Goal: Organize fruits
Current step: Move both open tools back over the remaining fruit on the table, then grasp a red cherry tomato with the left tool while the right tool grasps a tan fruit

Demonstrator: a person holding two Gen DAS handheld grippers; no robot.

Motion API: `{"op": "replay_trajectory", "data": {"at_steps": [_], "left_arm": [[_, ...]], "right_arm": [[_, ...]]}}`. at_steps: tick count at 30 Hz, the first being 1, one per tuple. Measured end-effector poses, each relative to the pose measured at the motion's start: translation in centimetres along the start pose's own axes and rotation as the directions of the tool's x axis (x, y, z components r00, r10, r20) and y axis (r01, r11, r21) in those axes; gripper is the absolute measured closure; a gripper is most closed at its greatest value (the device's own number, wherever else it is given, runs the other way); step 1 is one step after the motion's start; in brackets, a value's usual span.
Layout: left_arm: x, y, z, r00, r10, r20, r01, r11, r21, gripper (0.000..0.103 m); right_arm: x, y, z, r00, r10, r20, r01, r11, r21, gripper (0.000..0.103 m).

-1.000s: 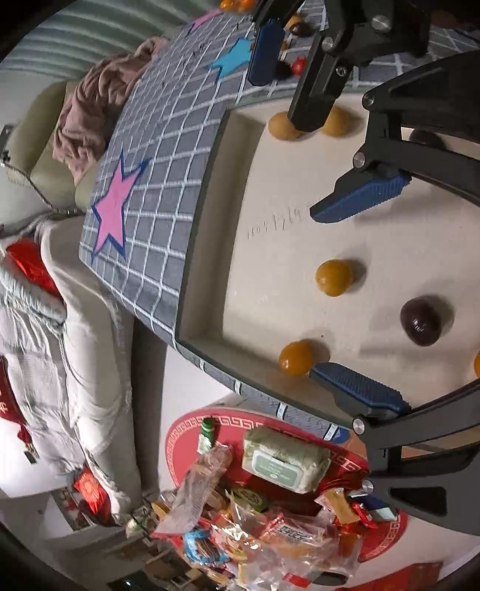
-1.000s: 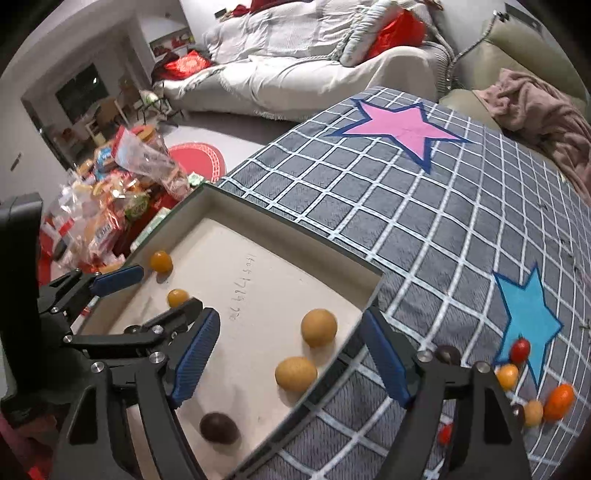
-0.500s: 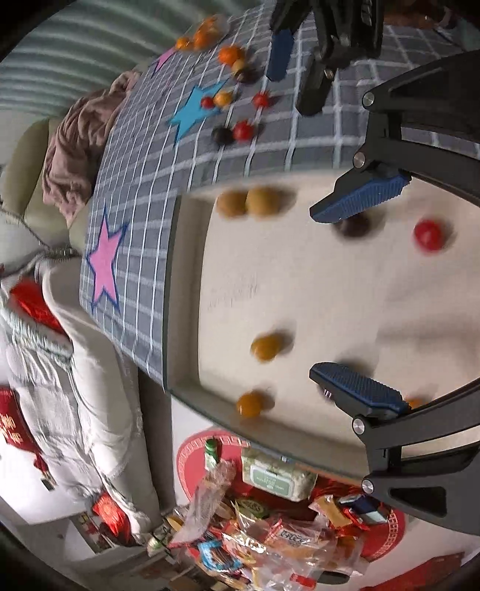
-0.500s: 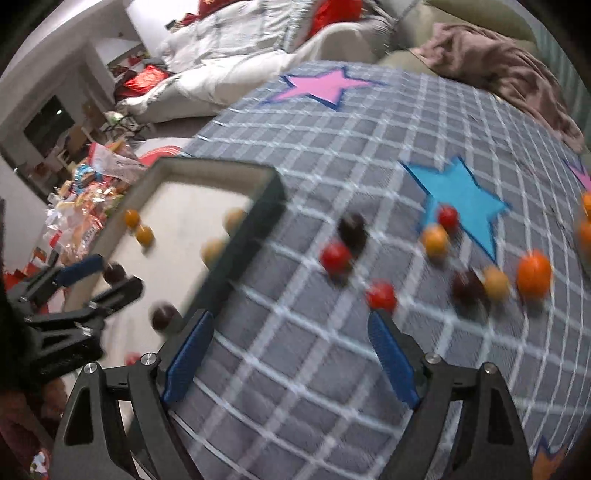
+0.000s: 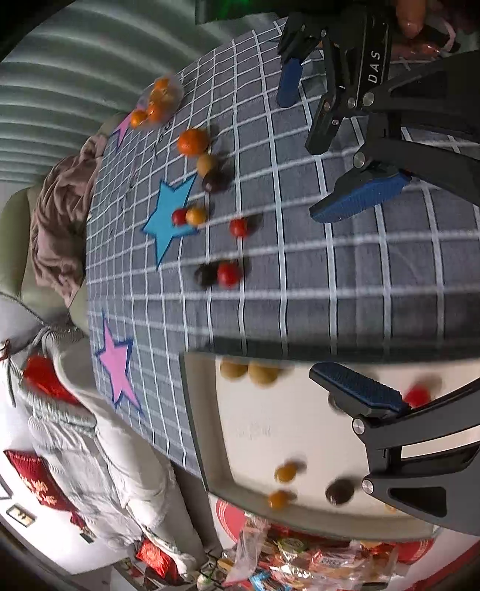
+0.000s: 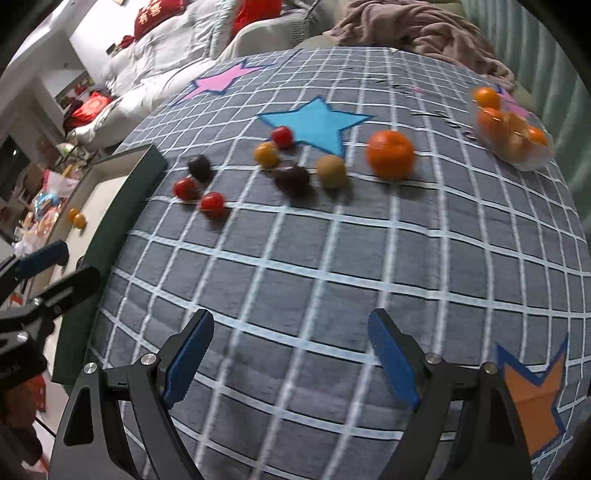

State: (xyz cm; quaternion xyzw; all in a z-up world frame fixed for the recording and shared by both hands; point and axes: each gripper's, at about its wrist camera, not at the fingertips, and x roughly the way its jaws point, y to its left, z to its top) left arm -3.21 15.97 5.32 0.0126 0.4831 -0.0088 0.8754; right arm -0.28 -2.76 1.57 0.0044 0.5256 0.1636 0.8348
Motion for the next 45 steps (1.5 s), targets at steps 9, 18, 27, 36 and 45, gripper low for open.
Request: {"op": "replay_trajectory", "data": {"at_steps": [9,18,27,36,45], "left_arm": [[3.6,-2.7,1.4,0.998,0.039,-0.039,-0.039,0.999,0.02,0.024],[6.5,-4.3,2.4,0.997,0.054,-0.058,-0.05,0.996,0.072,0.029],[7.7,-6.1,4.4,0.999,0.045,-0.011,-0.043,0.991,0.128,0.029],[7.7,-7.5,4.7,1.0,-0.001,0.008,0.0,0.984,0.177,0.068],[7.0,-5.4,3.3,0.998,-0.06,-0.019,0.062,0.995,0.076,0.076]], "right_arm": [[0.3,-2.2,1.5,0.999,-0.006,0.051,0.005,1.0,0.025,0.015],[1.8,-1.8,3.9,0.994,-0.034,0.104,0.044,0.994,-0.103,0.034],[3.3,-1.7,6.6,0.992,0.01,0.13,0.007,0.992,-0.129,0.04],[3.6,-1.4,6.8,0.988,0.08,0.131,-0.065,0.992,-0.11,0.078],[1.7,-2.9,3.8,0.986,0.121,0.115,-0.116,0.992,-0.051,0.078]]}}
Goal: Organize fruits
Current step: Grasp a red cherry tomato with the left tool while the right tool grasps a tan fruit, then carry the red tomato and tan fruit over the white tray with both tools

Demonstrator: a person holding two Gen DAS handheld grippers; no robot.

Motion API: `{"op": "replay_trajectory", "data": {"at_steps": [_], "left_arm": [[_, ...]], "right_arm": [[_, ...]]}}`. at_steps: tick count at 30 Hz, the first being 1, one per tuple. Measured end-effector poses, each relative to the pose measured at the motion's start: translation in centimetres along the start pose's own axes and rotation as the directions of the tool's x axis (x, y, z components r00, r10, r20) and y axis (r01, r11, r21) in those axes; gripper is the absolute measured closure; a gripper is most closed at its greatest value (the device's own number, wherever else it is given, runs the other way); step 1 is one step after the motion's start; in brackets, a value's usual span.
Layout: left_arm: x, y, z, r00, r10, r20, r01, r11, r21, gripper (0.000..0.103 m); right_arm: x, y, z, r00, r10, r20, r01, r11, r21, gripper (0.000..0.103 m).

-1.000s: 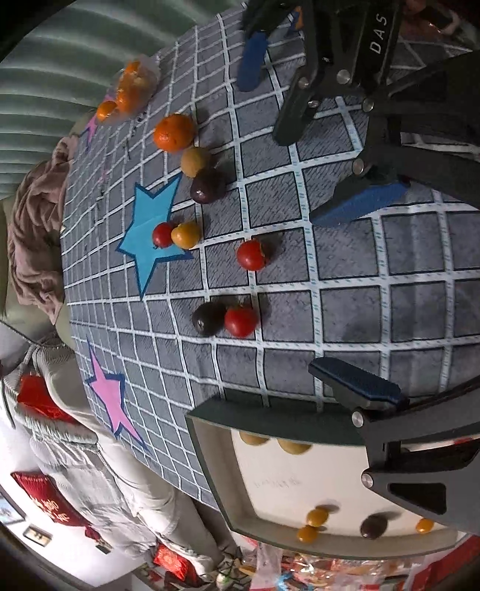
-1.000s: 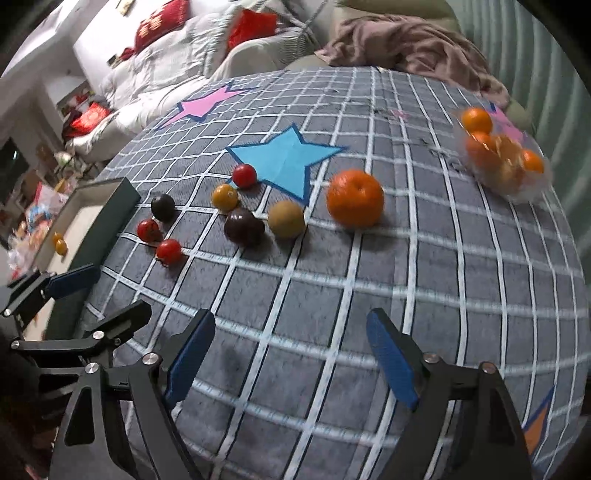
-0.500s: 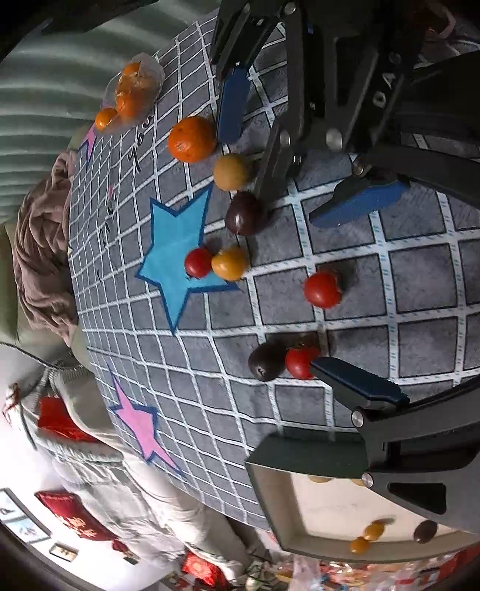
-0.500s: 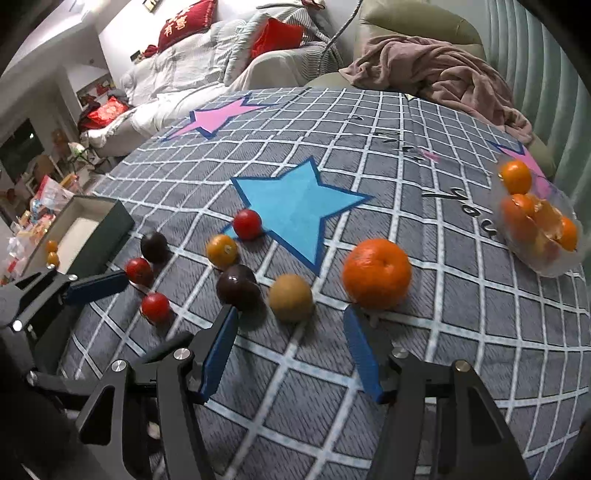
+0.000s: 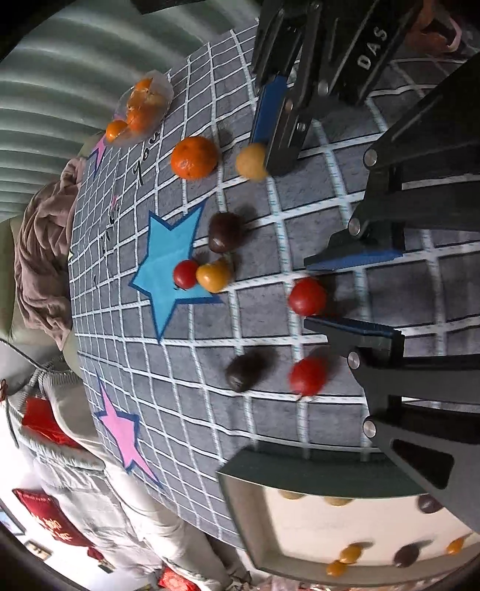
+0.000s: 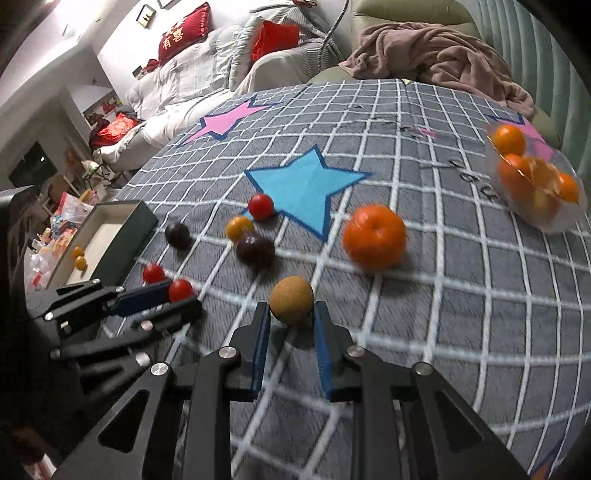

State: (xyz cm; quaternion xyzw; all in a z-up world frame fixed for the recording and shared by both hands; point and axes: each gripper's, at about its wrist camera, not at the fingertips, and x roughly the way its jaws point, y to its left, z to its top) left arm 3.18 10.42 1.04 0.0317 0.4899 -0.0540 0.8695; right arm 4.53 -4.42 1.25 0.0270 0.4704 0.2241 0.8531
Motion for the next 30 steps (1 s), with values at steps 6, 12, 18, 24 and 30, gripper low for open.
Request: {"op": "replay_trajectory", "data": {"at_steps": [6,12,18,24,30], "left_arm": [[-1.4,0.2,-2.4,1.0,-0.014,-0.002,0.014,1.0,-0.023,0.076],[-2.2,0.3,-2.7,0.999,0.044,0.018,-0.043,0.999,-0.033,0.076],[-1.0,-0.2,-0.6,0.998,0.057,0.004,-0.057,0.998,-0.009,0.076],[0.2,-0.9,0.4,0.998,0.068,0.007,-0.068,0.998,-0.009,0.075],[0.6,-0.7,0.9,0.998,0.061,0.026,-0.06,0.998,-0.031,0.075]], "right_arm": [[-2.0,-0.2,-2.9,1.0,0.009,-0.008,-0.008,1.0,0.022,0.078],[-3.4,0.1,-4.7,1.0,0.005,-0.008,-0.005,1.0,0.024,0.078],[-4.2,-0.8,-5.4,1.0,0.009,0.001,-0.009,0.998,0.064,0.078],[-4.2,-1.3,-5.6,1.0,0.019,0.002,-0.02,0.996,0.082,0.078],[-4.3,-1.6,-5.8,1.0,0.024,0.008,-0.025,0.995,0.098,0.077]]}}
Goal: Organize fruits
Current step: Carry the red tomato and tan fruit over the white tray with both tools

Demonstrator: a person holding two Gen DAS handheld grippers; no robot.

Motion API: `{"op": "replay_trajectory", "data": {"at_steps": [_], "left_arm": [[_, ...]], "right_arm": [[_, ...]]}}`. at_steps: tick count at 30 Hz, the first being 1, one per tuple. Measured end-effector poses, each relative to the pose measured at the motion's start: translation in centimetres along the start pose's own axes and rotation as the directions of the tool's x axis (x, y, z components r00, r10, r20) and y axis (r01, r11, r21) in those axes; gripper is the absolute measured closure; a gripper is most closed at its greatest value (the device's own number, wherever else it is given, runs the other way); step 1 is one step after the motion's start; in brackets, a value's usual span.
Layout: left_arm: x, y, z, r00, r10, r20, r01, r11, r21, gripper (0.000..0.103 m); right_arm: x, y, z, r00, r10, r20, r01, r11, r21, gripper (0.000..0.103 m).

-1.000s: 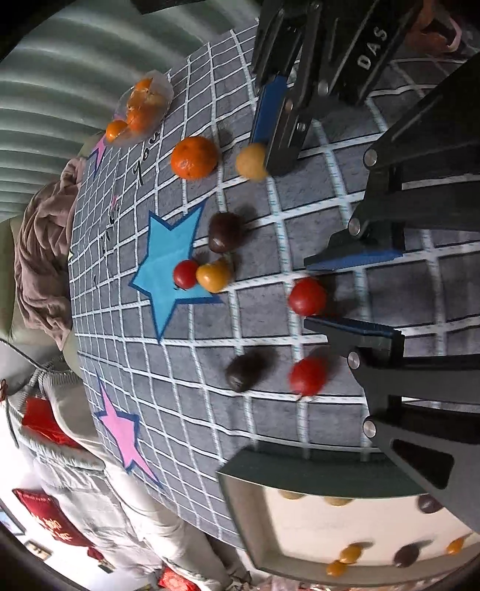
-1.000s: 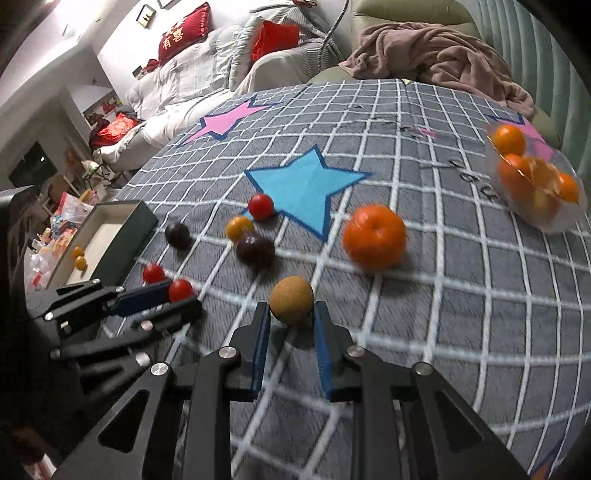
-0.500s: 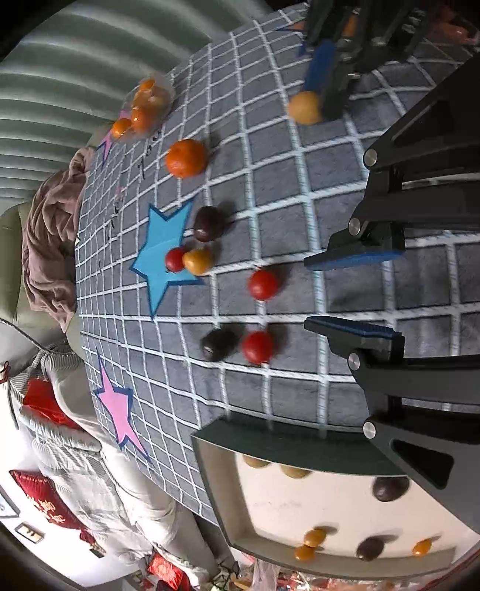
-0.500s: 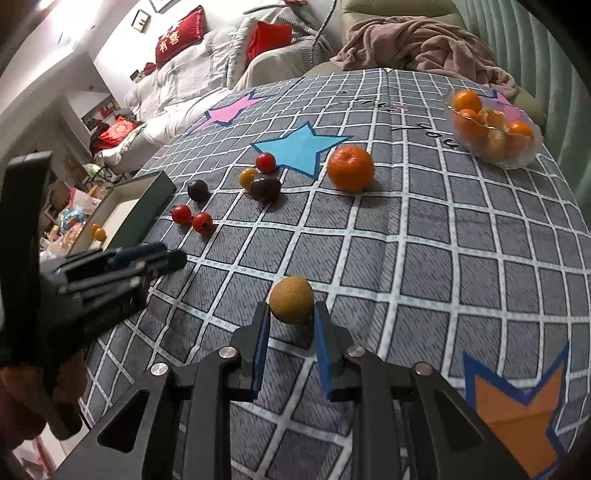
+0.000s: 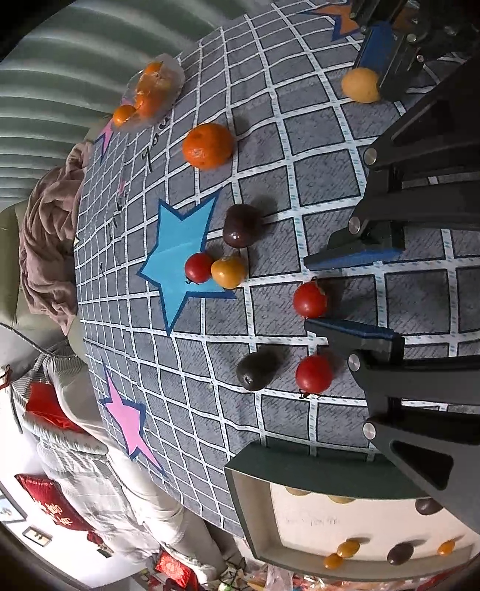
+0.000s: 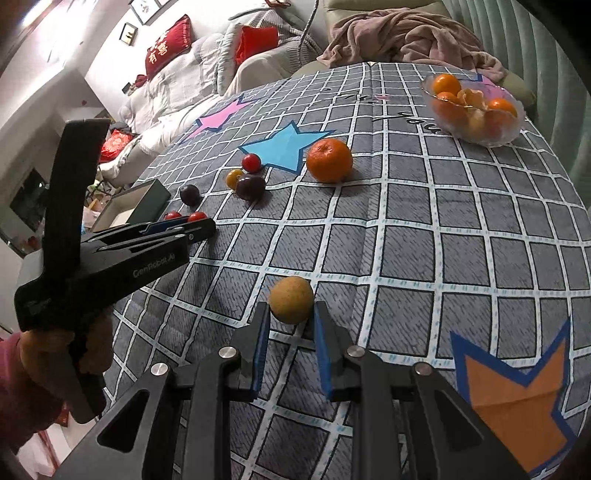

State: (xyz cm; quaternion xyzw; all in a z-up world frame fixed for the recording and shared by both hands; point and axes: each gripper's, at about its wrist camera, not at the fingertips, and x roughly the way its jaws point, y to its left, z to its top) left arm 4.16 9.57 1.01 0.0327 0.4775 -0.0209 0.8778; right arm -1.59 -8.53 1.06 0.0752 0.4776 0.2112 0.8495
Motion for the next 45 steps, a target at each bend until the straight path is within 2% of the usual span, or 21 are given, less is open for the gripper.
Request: {"op": "replay_trajectory", "data": {"at_steps": [2,17,28,45], "left_arm": [[-0.1,0.2,-0.1,1.0,-0.011,0.002,0.011,1.0,0.0,0.083],[-3.5,-0.1,-3.2,0.996,-0.091,-0.008,0.091,0.996,-0.001,0.083],[-6.9,0.8,-4.9,0.995,-0.095,0.019,0.095,0.995,-0.008,0.083],[-9.6,3.6,-6.5,0.993,-0.103,0.052,0.106,0.993,-0.053,0.083]], "right_arm": [[-0.1,0.0,0.0,1.0,0.001,0.002,-0.001,1.0,0.002,0.078],[-1.6,1.0,-0.8,1.0,-0.006,0.011,0.006,1.0,-0.012,0.078],[-3.1,2.9,-1.3,1.0,-0.022,0.018,0.022,0.999,-0.038,0.077],[-3.9,6.6,-1.0,0.999,-0.032,0.015,0.033,0.995,-0.093,0.077]]}}
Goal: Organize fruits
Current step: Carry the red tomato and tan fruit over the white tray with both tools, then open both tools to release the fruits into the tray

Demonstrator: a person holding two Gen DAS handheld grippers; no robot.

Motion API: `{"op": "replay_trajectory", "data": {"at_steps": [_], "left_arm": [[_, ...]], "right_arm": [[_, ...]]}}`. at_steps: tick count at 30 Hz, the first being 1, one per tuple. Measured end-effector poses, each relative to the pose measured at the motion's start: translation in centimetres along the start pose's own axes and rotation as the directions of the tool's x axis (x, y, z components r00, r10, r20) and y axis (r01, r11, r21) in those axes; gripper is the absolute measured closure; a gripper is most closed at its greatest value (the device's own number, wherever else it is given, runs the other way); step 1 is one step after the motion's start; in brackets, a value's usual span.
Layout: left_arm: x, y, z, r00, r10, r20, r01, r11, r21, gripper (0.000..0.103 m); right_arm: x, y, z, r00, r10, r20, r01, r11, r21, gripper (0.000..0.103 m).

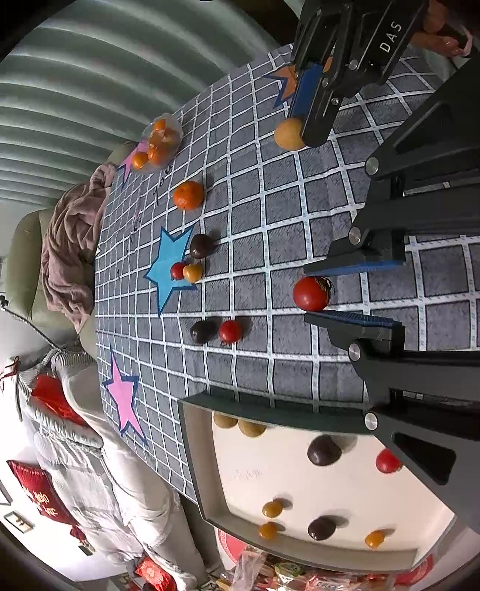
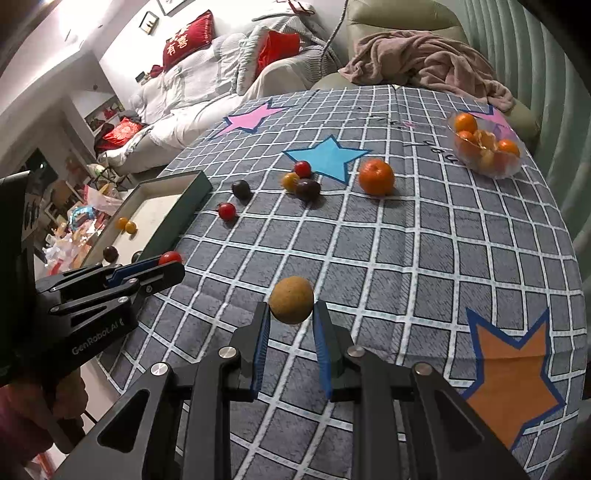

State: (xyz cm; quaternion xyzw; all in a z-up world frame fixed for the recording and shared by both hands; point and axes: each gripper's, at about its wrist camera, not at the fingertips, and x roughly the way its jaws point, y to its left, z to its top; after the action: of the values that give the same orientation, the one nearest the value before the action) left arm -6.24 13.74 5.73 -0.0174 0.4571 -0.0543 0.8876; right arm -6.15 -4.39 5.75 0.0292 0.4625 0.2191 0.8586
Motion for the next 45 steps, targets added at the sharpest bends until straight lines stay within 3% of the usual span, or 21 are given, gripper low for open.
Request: {"op": "replay_trajectory", "data": {"at_steps": [12,24,32,39,45], "left_arm": [[-3.6,5.2,-0.9,0.999,0.01,0.049,-0.006,0.996,-0.084,0.083],[-6.0,13.9,-1.9,0.991,0.112,0.074,-0.095,0.976,-0.196,0.083],[-4.7,17.1,-1.7,0.988,0.15,0.045,-0.135,0.962,-0.236,0.083],[-2.5,17.6,0.4,0.988,0.153,0.015,-0.145,0.96,-0.241,0.083],[0.5,17.3,1.6,0.986,0.155,-0.055,-0.163,0.959,-0.23,0.083]], "right_arm": [[0.5,4.8,1.6,0.999,0.031,-0.026,-0.033,0.996,-0.078,0.077],[3.2,12.3,4.3,0.993,0.102,-0.066,-0.113,0.973,-0.199,0.077],[5.8,16.4,6.3,0.984,0.142,-0.106,-0.166,0.951,-0.262,0.077],[8.4,18.0,8.9,0.98,0.146,-0.132,-0.179,0.942,-0.284,0.078],[11.7,18.4,10.8,0.976,0.136,-0.168,-0.18,0.941,-0.285,0.078]]}}
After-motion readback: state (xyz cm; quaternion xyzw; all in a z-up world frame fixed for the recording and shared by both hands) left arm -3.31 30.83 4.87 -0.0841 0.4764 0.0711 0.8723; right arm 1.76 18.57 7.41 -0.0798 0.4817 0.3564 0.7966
